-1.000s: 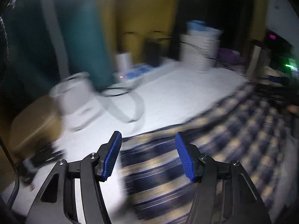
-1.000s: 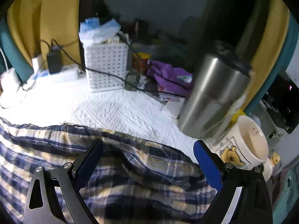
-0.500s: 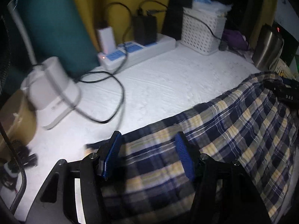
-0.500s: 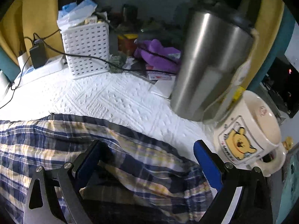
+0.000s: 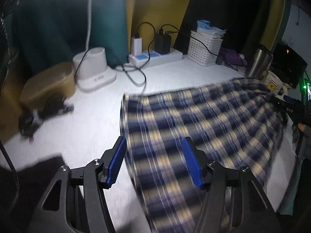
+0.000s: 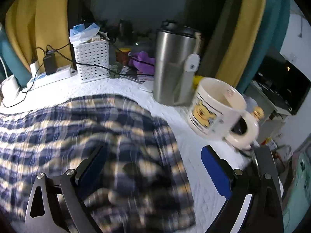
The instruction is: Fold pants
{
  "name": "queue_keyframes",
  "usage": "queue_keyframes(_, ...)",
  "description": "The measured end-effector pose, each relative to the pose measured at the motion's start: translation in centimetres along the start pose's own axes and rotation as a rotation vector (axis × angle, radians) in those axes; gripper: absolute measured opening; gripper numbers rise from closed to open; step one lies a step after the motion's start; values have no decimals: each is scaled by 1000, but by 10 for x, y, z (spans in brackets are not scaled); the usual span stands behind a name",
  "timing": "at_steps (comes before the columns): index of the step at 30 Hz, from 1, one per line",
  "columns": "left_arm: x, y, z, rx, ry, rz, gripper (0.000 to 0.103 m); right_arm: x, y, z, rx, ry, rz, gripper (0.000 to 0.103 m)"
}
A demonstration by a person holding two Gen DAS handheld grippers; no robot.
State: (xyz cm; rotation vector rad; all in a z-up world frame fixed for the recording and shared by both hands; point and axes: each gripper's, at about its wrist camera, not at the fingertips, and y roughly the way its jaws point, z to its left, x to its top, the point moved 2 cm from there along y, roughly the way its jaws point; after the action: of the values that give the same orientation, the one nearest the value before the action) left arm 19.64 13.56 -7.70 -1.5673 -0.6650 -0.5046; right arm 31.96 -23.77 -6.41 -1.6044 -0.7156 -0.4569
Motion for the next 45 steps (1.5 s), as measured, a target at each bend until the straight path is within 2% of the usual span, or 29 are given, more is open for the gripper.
queue_keyframes(6, -53, -17, 0, -29, -52, 47, 60, -25, -25, -4, 4, 8, -8, 98)
queue_keyframes(9, -71, -20, -5, -57, -65, 69, 60, -36, -34, -3, 7, 13, -16, 98)
queue_keyframes(14, -88, -24, -16, -44, -27, 59, 58, -56, -47, -2, 14, 23, -19, 98)
queue_keyframes(15, -91, -25, -18, -43, -18, 56, 55, -59, -50, -2, 15, 25, -20, 98)
queue_keyframes(17, -96, -26, -21, -37, 2, 46, 21, -66, -54, -1, 17, 31, -20, 98)
queue_keyframes(18, -98, -24, -21, -31, 10, 50, 15, -68, -55, -1, 18, 33, -20, 98)
queue_keyframes(20, -103, -23, -21, -30, 23, 41, 7, -74, -57, -1, 19, 34, -18, 98)
queue_keyframes(24, -104, -28, -13, -13, -5, 6, 5, -85, -61, -4, 18, 37, -13, 98)
queue_keyframes(30, -109, -37, -1, 57, -10, -11, 5, -98, -69, -13, 14, 57, -13, 98)
queue_keyframes(32, -111, -38, -2, 40, -11, 9, 6, -101, -72, -16, 15, 64, -17, 98)
queue_keyframes(36, -102, -52, -7, 48, -14, -13, 10, -103, -80, -16, 24, 63, -33, 98)
queue_keyframes(37, -100, -55, -6, 60, -18, -20, 14, -103, -82, -16, 26, 62, -36, 98)
queue_keyframes(40, -88, -69, -8, 119, -18, -82, 47, -104, -84, -17, 30, 63, -42, 98)
queue_keyframes(41, -84, -75, -12, 119, -13, -111, 53, -105, -84, -17, 30, 65, -42, 98)
queue_keyframes(45, -71, -81, -41, 81, 35, -149, 55, -108, -85, -21, 34, 78, -45, 98)
